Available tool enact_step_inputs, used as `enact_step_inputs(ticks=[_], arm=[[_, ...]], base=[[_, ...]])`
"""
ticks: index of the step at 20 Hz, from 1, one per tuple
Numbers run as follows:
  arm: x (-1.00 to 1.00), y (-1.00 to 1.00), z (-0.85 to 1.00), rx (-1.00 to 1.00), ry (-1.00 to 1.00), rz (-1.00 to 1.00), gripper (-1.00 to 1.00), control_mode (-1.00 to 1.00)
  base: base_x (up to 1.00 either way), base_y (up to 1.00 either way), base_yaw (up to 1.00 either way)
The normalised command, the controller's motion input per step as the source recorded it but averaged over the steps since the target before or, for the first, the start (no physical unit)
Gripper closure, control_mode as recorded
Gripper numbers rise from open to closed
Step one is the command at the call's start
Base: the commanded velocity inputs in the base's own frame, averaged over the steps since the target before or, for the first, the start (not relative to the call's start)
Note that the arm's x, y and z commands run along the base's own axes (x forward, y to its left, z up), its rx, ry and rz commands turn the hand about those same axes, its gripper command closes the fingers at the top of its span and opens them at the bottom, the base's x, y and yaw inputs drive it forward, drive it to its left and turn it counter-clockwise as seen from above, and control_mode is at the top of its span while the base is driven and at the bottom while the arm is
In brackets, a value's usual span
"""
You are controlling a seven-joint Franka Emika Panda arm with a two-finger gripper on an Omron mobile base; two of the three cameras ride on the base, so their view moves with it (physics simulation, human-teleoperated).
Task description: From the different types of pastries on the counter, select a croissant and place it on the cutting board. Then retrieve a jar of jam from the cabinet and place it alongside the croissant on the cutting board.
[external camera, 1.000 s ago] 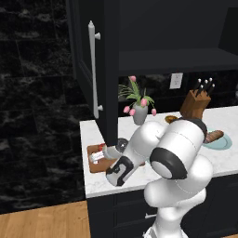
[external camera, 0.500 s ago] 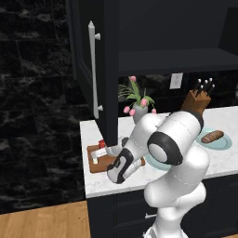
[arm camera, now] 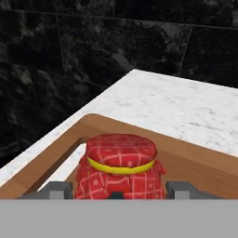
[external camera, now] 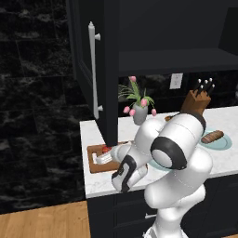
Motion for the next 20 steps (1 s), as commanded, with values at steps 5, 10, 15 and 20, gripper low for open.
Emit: enact_step_inputs(ticks=[5,10,15,20], arm=[[-0.36,-0.35,-0.47,0.02,-0.14,0.00,-1.00,-1.00],[-0.29,-0.29,-0.36,0.00,-0.17,0.00,-1.00,-1.00],[-0.40,-0.23,-0.06,0.00,-0.20,0.00,-1.00,-1.00],[-0.57,-0.29,0.95,0.00,-0.20,0.01,-1.00,-1.00]], base=[[0.00,0.00,0.00],[0.00,0.00,0.00],[0.00,0.00,0.00],[0.00,0.00,0.00]])
